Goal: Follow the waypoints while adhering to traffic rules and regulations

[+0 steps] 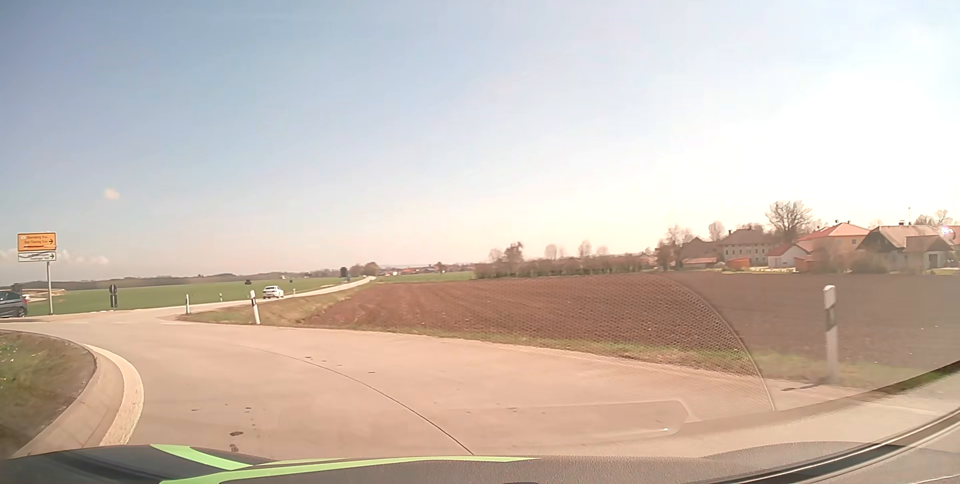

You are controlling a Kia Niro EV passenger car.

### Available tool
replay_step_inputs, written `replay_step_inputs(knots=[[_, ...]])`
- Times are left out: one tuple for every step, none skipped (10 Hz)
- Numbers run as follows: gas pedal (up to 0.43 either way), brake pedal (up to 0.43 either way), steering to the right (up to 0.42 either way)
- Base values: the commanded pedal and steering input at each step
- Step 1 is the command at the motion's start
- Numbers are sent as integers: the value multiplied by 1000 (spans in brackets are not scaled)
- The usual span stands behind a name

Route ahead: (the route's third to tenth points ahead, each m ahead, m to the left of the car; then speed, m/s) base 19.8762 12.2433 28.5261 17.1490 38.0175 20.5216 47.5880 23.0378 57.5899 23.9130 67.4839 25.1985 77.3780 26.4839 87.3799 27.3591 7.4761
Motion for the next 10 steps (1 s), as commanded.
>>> replay_step_inputs(knots=[[110, 0, -266], [110, 0, -268], [110, 0, -268], [110, 0, -268], [110, 0, -268], [110, 0, -268], [110, 0, -268], [110, 0, -268], [110, 0, -267], [110, 0, -261]])
